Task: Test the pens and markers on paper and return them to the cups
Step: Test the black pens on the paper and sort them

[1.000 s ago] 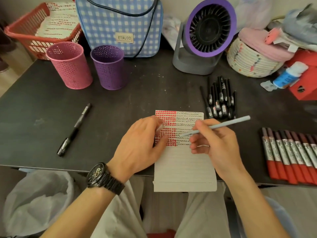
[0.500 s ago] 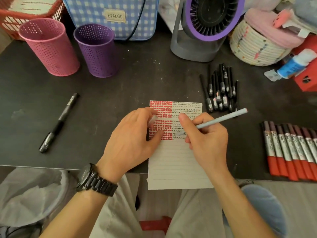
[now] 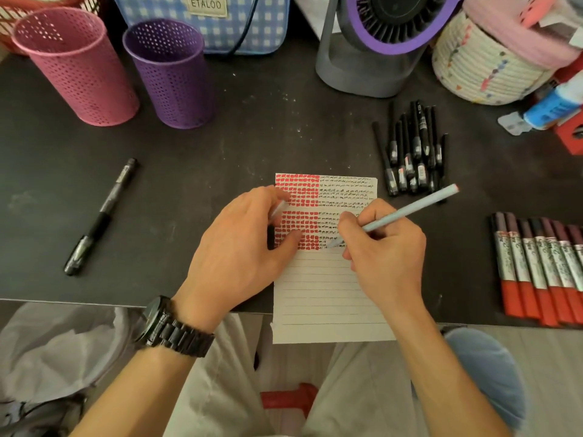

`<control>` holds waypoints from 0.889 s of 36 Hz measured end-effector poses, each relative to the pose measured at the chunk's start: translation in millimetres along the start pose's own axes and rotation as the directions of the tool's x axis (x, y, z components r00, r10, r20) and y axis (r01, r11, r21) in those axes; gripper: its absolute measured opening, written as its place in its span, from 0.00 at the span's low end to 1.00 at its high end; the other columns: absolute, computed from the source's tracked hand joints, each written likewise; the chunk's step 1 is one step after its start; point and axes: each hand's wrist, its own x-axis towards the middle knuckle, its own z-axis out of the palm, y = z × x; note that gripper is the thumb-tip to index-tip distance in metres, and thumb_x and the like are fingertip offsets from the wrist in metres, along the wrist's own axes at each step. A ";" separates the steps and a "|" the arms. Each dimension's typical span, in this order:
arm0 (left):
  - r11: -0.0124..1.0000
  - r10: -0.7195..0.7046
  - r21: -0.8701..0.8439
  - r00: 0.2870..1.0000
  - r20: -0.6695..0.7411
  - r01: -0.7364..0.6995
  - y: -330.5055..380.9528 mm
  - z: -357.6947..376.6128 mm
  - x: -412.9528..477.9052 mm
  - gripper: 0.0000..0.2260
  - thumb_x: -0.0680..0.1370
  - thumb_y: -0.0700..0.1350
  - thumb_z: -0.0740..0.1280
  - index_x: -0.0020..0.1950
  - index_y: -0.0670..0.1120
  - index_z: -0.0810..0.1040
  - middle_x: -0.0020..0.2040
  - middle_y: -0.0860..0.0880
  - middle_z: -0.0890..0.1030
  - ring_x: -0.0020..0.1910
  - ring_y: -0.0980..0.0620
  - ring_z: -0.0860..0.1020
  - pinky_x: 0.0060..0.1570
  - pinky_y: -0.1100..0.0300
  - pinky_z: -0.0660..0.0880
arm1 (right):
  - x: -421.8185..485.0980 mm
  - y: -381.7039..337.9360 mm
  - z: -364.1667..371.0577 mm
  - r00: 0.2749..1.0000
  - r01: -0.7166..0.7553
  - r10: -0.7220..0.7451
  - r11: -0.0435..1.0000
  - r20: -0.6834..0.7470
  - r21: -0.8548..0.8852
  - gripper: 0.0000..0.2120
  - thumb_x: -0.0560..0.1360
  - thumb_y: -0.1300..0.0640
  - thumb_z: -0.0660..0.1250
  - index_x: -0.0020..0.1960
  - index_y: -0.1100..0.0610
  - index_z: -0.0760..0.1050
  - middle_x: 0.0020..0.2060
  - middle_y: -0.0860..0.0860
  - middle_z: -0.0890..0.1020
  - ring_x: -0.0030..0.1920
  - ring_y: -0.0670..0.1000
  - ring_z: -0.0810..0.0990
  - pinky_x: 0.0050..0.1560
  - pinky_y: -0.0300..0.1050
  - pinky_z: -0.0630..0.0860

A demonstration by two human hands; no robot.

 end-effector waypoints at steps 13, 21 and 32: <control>1.000 -0.008 -0.005 1.000 0.007 0.008 -0.1 0.6 -0.2 0.19 0.77 0.62 0.67 0.64 0.58 0.69 0.62 0.61 0.76 0.53 0.63 0.72 0.49 0.69 0.69 | -0.9 -0.3 1.2 1.000 0.023 -0.022 0.999 0.011 -0.041 0.13 0.76 0.60 0.73 0.34 0.60 0.74 0.24 0.47 0.80 0.25 0.41 0.81 0.29 0.31 0.73; 1.000 0.000 -0.012 1.000 -0.004 0.000 -0.3 1.9 -0.7 0.17 0.76 0.61 0.67 0.61 0.59 0.69 0.64 0.61 0.76 0.53 0.64 0.72 0.50 0.69 0.69 | -1.7 -0.5 0.2 1.000 0.029 -0.028 0.999 0.010 -0.036 0.14 0.76 0.60 0.72 0.33 0.58 0.73 0.23 0.49 0.79 0.25 0.42 0.81 0.28 0.32 0.72; 1.000 0.014 -0.012 1.000 -0.010 -0.014 -2.9 3.0 0.4 0.15 0.76 0.63 0.65 0.57 0.62 0.66 0.66 0.61 0.75 0.55 0.65 0.70 0.54 0.65 0.71 | -1.0 0.3 0.5 0.999 0.030 -0.029 0.999 0.018 -0.036 0.15 0.76 0.60 0.72 0.33 0.55 0.72 0.23 0.48 0.80 0.26 0.41 0.81 0.27 0.31 0.72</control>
